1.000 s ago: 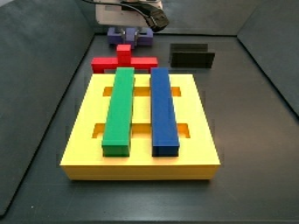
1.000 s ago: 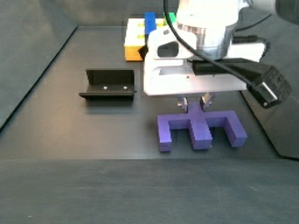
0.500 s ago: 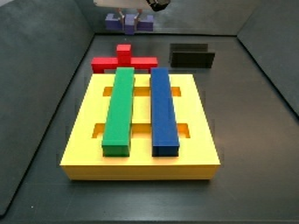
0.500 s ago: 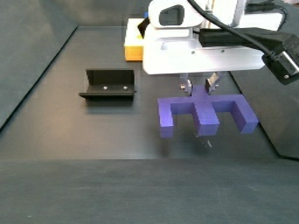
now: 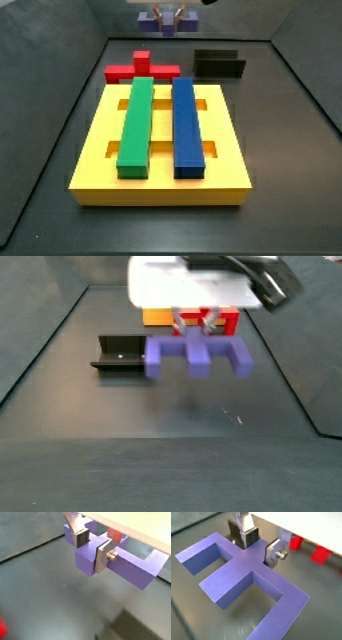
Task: Pick up the purple object. Move up. Place the purple object on the fixture. Regrasp the purple object. Move to above the board. Insert the purple object.
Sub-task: Place the purple object on the fixture.
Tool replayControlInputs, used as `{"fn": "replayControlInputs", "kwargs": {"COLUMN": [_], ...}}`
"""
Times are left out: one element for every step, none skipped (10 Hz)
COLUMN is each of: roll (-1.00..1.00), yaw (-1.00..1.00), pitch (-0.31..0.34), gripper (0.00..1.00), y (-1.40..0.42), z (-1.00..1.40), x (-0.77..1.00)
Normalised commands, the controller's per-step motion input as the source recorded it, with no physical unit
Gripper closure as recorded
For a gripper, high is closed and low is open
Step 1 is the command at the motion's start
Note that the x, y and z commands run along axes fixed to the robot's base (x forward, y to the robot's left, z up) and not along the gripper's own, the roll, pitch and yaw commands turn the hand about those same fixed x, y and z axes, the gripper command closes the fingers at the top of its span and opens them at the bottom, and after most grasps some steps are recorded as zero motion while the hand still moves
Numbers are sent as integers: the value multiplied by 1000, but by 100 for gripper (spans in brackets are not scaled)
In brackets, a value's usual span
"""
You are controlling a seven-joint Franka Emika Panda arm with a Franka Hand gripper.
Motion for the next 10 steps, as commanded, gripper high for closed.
{"fn": "replayControlInputs", "kwargs": {"roll": [-26,-140,-106,-100,-157,-300,-551,-1000,-1000,-1000], "yaw": [0,0,0,0,20,77,0,0,0,0], "pitch": [63,109,183,286,354,469,343,234,177,160], "gripper": [100,100,100,100,100,100,100,100,100,100], "y": [-537,-574,-523,-420,-191,0,-91,-20,0,0], "z": [297,357,217,37,0,-149,-123,0,37,31], "x": [1000,1000,1000,994,983,911,929,780,717,720]}}
